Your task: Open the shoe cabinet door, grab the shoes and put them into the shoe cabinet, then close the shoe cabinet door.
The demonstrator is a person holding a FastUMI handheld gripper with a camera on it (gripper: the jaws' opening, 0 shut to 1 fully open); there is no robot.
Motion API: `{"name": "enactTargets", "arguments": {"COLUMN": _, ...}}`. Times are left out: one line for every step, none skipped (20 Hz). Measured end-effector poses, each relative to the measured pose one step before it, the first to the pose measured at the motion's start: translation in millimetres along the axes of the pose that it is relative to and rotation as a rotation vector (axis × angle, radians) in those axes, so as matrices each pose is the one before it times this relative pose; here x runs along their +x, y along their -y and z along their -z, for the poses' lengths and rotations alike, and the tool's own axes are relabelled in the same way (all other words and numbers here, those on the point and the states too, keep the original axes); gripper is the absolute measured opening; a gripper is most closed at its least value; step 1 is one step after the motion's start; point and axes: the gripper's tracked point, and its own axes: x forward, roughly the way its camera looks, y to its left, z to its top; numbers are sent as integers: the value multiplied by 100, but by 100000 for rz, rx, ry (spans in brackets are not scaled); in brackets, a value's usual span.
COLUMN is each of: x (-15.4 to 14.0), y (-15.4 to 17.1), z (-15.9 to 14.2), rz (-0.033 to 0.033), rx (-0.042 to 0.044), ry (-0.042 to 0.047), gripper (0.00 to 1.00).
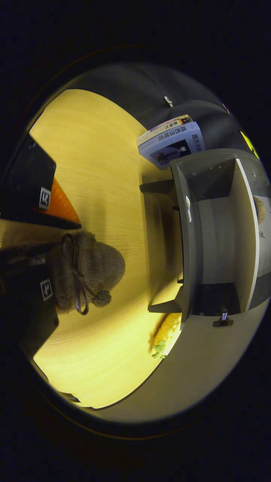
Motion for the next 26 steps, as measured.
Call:
{"name": "enactTargets", "arguments": {"x": 326, "y": -96, "z": -327, "rz": -426, "rx": 1058, "ry": 1926, "gripper": 35}}
{"name": "enactTargets", "arguments": {"x": -299, "y": -397, "z": 197, "rz": -1199, "rx": 524, "ry": -1146, "gripper": 22}}
{"name": "enactTargets", "arguments": {"x": -126, "y": 26, "z": -275, "rz": -704, "rx": -769, "ry": 117, "gripper": 7}}
{"name": "enactTargets", "arguments": {"x": -308, "y": 27, "z": -492, "rz": -662, "rx": -1053, "ry": 535, "gripper": 7}}
{"name": "enactTargets", "arguments": {"x": -684, "y": 107, "z": -737, "rz": -415, "rx": -162, "ry": 490, "gripper": 7}}
{"name": "enactTargets", "arguments": {"x": -821, "y": 33, "z": -1123, "rz": -420, "rx": 615, "ry": 1395, "gripper": 7}}
{"name": "enactTargets", "arguments": {"x": -1146, "y": 54, "z": -1438, "rz": -436, "rx": 670, "ry": 1941, "gripper": 7}}
{"name": "enactTargets", "arguments": {"x": -1096, "y": 54, "z": -1692, "rz": -244, "rx": 692, "ry": 1696, "gripper": 7}}
{"name": "enactTargets", "arguments": {"x": -1270, "y": 12, "z": -1741, "rz": -420, "rx": 252, "ry": 1335, "gripper": 7}}
{"name": "enactTargets", "arguments": {"x": -1143, "y": -13, "z": -1951, "rz": -213, "rx": 170, "ry": 1964, "gripper": 7}}
{"name": "enactTargets", "arguments": {"x": -1161, "y": 199, "z": -1989, "rz": 238, "rx": 266, "ry": 2131, "gripper": 7}}
{"name": "enactTargets", "arguments": {"x": -1103, "y": 80, "z": -2096, "rz": -3, "rx": 105, "ry": 2069, "gripper": 7}}
{"name": "enactTargets", "arguments": {"x": -1005, "y": 40, "z": -2130, "rz": 197, "rx": 619, "ry": 1721, "gripper": 7}}
{"name": "enactTargets", "arguments": {"x": -1057, "y": 42, "z": -2118, "rz": 74, "rx": 1033, "ry": 2052, "gripper": 7}}
{"name": "enactTargets", "arguments": {"x": -799, "y": -44, "z": -2154, "rz": 65, "rx": 612, "ry": 1851, "gripper": 7}}
{"name": "enactTargets", "arguments": {"x": -493, "y": -64, "z": -1878, "rz": 53, "rx": -198, "ry": 1010, "gripper": 7}}
{"name": "enactTargets", "arguments": {"x": -317, "y": -163, "z": -1803, "rz": -16, "rx": -664, "ry": 1699, "gripper": 7}}
{"name": "enactTargets", "arguments": {"x": -104, "y": -255, "z": -1772, "rz": -355, "rx": -857, "ry": 814, "gripper": 7}}
{"name": "enactTargets", "arguments": {"x": -355, "y": -299, "z": -1952, "rz": -909, "rx": -251, "ry": 1263, "gripper": 7}}
{"name": "enactTargets", "arguments": {"x": -74, "y": -388, "z": -1875, "rz": -1144, "rx": 164, "ry": 665, "gripper": 7}}
{"name": "enactTargets", "arguments": {"x": 133, "y": -265, "z": -1932, "rz": -860, "rx": 700, "ry": 522, "gripper": 7}}
{"name": "enactTargets", "arguments": {"x": 76, "y": -113, "z": -2014, "rz": -423, "rx": 844, "ry": 1904, "gripper": 7}}
{"name": "enactTargets", "arguments": {"x": 447, "y": -113, "z": -1839, "rz": -305, "rx": -251, "ry": 818, "gripper": 7}}
{"name": "enactTargets", "arguments": {"x": 776, "y": -30, "z": -1687, "rz": -260, "rx": -778, "ry": 1195, "gripper": 7}}
{"name": "enactTargets", "arguments": {"x": 749, "y": -130, "z": -1473, "rz": -345, "rx": -466, "ry": 812, "gripper": 7}}
{"name": "enactTargets", "arguments": {"x": 873, "y": -130, "z": -1482, "rz": -703, "rx": 25, "ry": 595, "gripper": 7}}
